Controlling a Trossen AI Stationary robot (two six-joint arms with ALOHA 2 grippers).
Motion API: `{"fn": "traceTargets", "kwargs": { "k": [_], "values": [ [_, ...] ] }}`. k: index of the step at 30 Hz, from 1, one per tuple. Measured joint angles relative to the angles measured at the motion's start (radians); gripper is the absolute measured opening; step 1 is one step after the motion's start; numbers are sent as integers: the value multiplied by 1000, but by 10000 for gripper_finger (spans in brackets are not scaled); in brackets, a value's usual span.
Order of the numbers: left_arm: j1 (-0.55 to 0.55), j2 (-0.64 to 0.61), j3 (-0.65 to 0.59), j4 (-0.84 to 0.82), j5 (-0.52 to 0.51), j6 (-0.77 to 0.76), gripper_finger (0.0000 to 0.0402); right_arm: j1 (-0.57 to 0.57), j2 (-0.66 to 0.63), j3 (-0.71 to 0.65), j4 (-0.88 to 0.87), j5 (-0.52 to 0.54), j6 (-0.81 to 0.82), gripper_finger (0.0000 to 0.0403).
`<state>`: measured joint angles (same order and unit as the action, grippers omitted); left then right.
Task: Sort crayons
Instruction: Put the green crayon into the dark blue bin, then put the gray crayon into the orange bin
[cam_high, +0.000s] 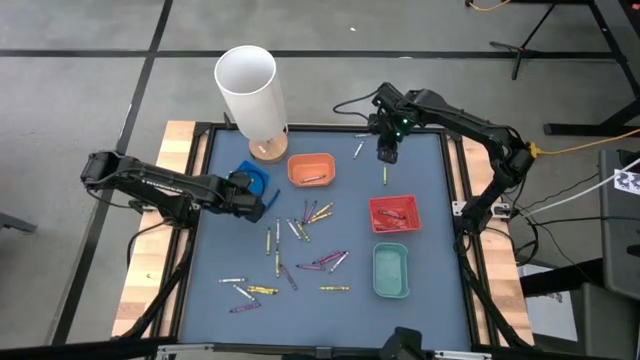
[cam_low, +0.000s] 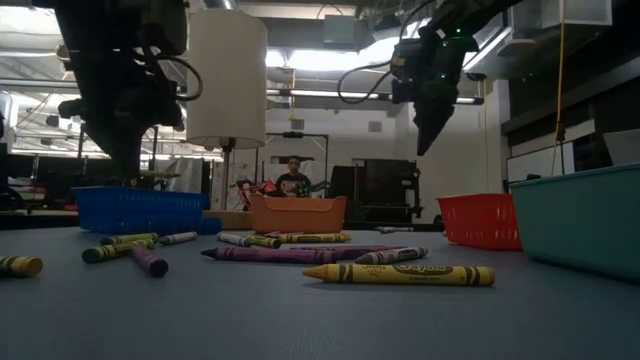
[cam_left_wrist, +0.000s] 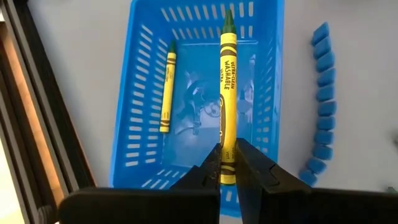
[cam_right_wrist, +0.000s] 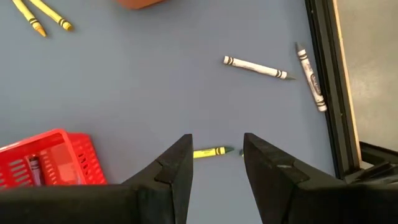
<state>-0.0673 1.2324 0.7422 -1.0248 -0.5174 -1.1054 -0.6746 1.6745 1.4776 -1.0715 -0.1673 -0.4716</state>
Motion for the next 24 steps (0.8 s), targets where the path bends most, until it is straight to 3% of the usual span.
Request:
{"fn": "traceTargets", "kwargs": {
  "k": [6, 14, 24],
  "values": [
    [0, 0, 0, 4, -16, 0, 23, 0, 0, 0, 29, -1, -42, 140],
    [0, 0, -1, 4, -18, 0, 56, 0, 0, 0, 196, -1, -68, 140],
    [0, 0, -1, 7, -18, -1, 60, 0, 29, 0, 292, -2, -258, 140]
  ]
}}
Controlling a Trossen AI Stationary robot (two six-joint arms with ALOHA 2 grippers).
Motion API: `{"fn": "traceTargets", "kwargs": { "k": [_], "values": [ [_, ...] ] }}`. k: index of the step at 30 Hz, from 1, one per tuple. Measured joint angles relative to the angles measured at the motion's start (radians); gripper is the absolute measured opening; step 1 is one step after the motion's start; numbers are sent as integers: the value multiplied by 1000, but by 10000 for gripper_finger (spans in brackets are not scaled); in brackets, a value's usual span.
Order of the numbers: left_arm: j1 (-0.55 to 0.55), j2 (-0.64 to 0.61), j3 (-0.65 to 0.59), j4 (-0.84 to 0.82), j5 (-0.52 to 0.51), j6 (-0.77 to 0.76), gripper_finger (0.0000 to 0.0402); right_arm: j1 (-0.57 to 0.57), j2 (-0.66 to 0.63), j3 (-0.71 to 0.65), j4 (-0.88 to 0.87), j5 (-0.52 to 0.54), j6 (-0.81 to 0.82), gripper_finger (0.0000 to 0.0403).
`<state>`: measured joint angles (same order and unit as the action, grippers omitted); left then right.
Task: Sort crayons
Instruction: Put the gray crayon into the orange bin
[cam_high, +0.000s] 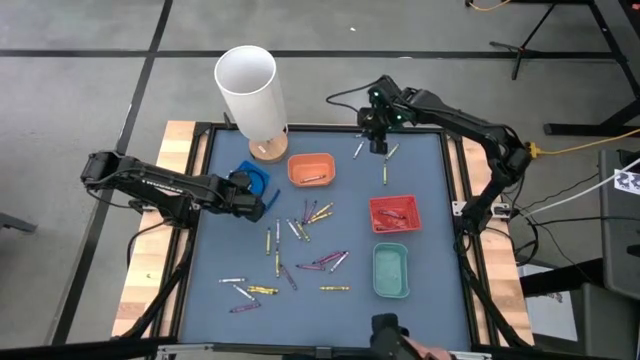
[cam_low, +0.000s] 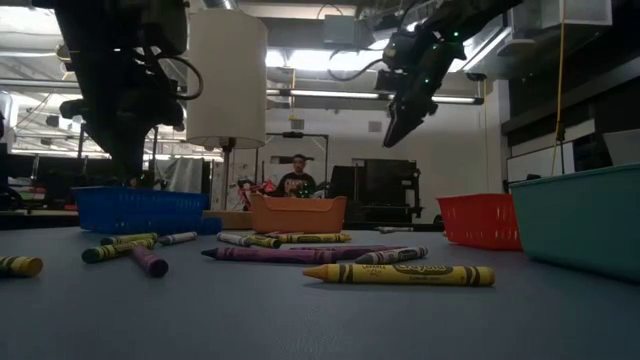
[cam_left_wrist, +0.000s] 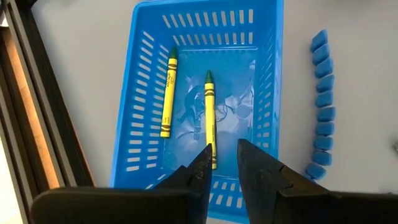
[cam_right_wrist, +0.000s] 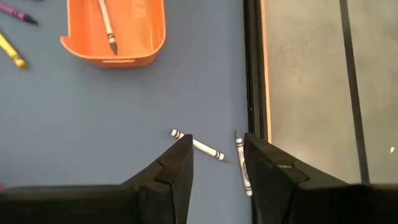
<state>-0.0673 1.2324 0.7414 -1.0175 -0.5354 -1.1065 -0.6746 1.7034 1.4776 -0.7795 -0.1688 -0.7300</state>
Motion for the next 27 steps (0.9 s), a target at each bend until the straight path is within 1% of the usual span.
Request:
{"fn": "traceTargets", "kwargs": {
  "k": [14, 27],
  "values": [
    [0, 0, -1, 11, 0, -9, 60, 0, 217, 0, 33, 0, -187, 140],
    [0, 0, -1, 11, 0, -9, 60, 1, 344, 0, 82, 12, -249, 140]
  ]
}}
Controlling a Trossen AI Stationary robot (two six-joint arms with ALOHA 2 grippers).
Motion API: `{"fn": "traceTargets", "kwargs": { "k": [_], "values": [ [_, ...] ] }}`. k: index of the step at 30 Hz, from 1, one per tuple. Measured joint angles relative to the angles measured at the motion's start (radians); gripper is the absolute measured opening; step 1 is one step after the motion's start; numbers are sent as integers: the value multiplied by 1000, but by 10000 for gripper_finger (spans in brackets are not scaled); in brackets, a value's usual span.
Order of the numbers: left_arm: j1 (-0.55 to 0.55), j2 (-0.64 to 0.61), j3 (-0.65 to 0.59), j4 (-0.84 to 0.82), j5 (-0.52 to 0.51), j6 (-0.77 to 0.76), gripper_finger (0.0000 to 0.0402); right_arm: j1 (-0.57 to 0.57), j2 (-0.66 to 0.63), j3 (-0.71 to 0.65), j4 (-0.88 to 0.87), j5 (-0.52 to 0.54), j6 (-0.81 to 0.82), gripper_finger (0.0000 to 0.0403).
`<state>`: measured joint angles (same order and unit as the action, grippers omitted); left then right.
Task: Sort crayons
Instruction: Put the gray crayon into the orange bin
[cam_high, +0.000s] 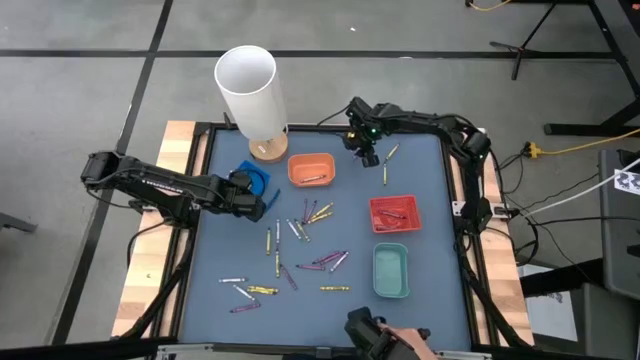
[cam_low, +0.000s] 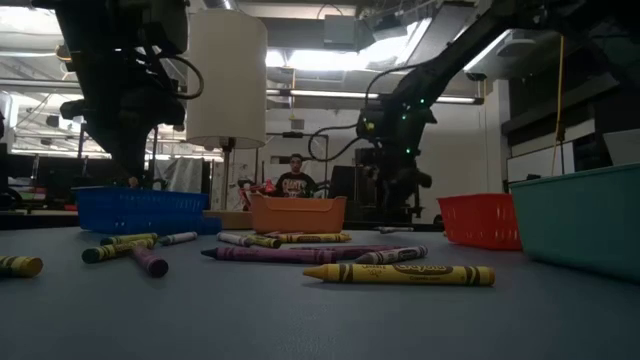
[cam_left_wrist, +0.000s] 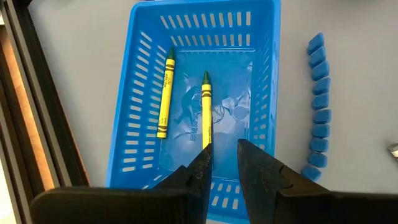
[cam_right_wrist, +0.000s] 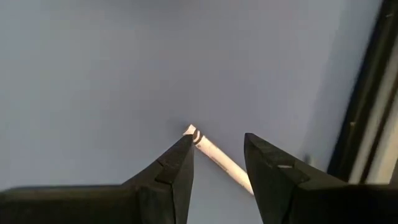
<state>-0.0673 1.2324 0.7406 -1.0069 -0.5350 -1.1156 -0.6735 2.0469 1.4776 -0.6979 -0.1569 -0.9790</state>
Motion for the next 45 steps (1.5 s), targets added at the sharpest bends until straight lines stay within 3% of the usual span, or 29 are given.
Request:
{"fn": "traceTargets", "kwargs": {
  "k": [25, 38, 45],
  "values": [
    [0, 1, 0, 17, 0, 0, 60, 41, 64, 4, 21, 154, -53, 137],
    [0, 1, 0, 24, -6, 0, 60, 40, 66, 2, 6, 148, -52, 26],
    [0, 1, 0, 24, -6, 0, 60, 40, 67, 3, 0, 148, -52, 17]
  ]
}}
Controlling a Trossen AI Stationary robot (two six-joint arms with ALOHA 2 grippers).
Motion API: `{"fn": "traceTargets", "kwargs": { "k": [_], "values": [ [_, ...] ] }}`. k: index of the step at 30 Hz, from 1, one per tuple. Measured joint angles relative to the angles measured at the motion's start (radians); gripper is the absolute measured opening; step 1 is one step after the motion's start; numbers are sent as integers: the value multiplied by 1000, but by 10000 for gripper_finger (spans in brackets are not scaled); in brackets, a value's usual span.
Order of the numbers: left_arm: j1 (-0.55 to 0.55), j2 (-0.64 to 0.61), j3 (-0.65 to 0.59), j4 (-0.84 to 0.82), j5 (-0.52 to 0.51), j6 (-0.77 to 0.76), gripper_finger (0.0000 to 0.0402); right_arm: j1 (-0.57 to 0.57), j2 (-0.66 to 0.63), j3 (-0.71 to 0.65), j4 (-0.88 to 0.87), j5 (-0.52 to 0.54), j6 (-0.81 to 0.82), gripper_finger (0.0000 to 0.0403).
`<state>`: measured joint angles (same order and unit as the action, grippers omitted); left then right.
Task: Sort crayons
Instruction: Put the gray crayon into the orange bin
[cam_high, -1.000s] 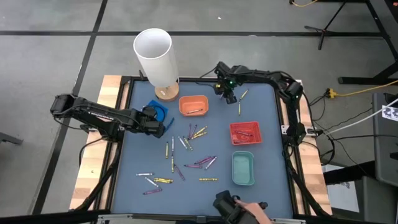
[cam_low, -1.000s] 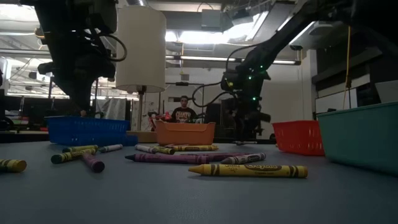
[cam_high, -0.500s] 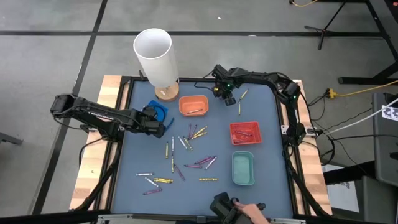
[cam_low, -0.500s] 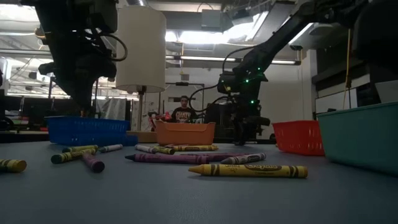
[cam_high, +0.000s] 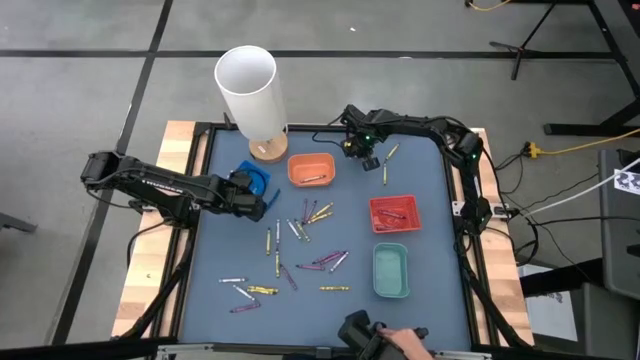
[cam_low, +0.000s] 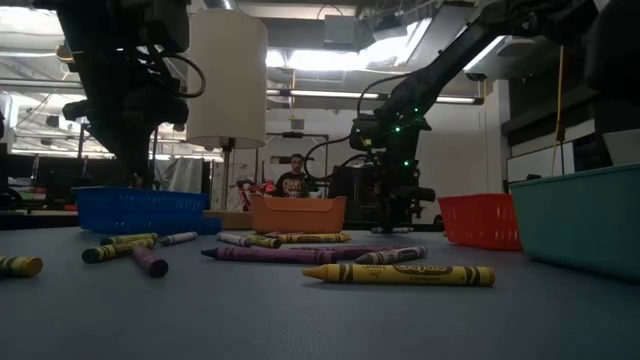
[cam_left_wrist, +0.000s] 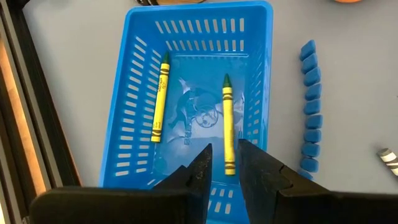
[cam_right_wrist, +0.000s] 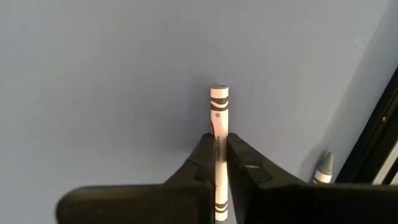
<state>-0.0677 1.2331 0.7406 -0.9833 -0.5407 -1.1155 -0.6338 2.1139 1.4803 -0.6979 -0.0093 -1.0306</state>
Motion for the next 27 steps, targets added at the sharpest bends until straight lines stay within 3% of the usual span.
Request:
{"fn": "traceTargets", "kwargs": {
  "k": [14, 27],
  "values": [
    [0, 0, 0, 1, -1, 0, 60, 41, -53, -7, -17, 104, 5, 27],
    [0, -1, 0, 6, -1, 0, 60, 209, -141, -3, -11, 328, 3, 27]
  ]
}}
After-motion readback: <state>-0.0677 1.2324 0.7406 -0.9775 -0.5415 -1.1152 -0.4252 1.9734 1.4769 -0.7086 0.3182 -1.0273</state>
